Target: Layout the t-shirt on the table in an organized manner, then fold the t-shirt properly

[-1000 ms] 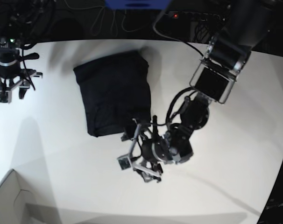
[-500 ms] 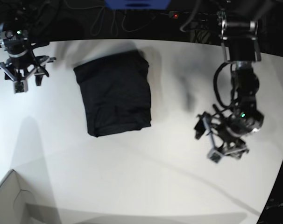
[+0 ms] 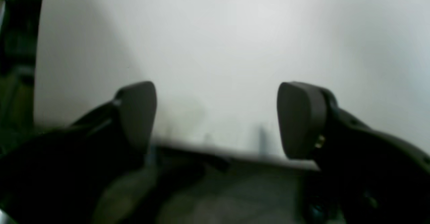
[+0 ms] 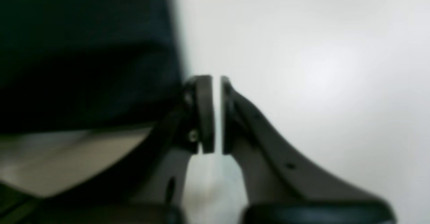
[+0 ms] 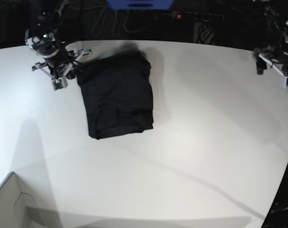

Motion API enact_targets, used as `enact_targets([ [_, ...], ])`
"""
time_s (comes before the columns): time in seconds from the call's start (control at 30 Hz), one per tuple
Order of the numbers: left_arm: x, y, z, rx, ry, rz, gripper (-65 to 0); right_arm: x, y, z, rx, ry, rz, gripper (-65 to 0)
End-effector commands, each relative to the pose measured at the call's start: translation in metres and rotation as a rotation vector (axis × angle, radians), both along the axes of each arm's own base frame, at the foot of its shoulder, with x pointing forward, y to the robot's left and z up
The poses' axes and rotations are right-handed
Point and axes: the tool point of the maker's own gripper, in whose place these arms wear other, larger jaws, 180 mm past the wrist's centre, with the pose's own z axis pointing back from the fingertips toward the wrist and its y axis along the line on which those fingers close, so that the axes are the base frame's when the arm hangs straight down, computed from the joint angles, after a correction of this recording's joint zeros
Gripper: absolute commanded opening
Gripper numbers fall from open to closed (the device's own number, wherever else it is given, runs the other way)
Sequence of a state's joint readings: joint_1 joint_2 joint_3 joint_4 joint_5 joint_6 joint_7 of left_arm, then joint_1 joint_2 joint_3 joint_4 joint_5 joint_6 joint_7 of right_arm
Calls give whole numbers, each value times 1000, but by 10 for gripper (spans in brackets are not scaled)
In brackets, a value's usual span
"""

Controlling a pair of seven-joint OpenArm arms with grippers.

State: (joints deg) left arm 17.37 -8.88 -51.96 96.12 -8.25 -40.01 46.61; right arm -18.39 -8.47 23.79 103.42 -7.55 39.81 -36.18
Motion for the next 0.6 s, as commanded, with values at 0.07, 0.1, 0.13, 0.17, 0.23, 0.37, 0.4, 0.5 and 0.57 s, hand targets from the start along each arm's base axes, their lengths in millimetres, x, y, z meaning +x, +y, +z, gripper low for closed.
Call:
enact_targets([
  [0.07, -7, 12, 14, -8, -59, 31, -107, 1, 17, 4, 26, -22, 44, -650],
  [0.1, -12, 15, 14, -8, -56, 42, -107, -2, 23, 2, 33, -15, 59, -650],
  [0.13, -17, 17, 14, -9, -52, 50, -107, -4, 29, 1, 41, -9, 76, -650],
  [0.17, -20, 19, 14, -7, -48, 56, -107, -6, 35, 0, 48, -5, 91, -650],
  [0.23, -21, 20, 15, 0, -46, 55, -107, -8, 41, -1, 55, -2, 108, -650],
  [0.37, -20, 22, 17, 10, -46, 53, -107, -12, 47, -3, 61, 11, 121, -650],
  [0.4, -20, 22, 17, 11, -47, 53, -107, -13, 47, -3, 62, 11, 121, -650],
  [0.5, -18, 23, 19, 14, -52, 53, -107, -13, 49, -2, 63, 8, 125, -650],
  [0.57, -18, 23, 19, 14, -54, 53, -107, -13, 49, -2, 63, 8, 126, -650],
])
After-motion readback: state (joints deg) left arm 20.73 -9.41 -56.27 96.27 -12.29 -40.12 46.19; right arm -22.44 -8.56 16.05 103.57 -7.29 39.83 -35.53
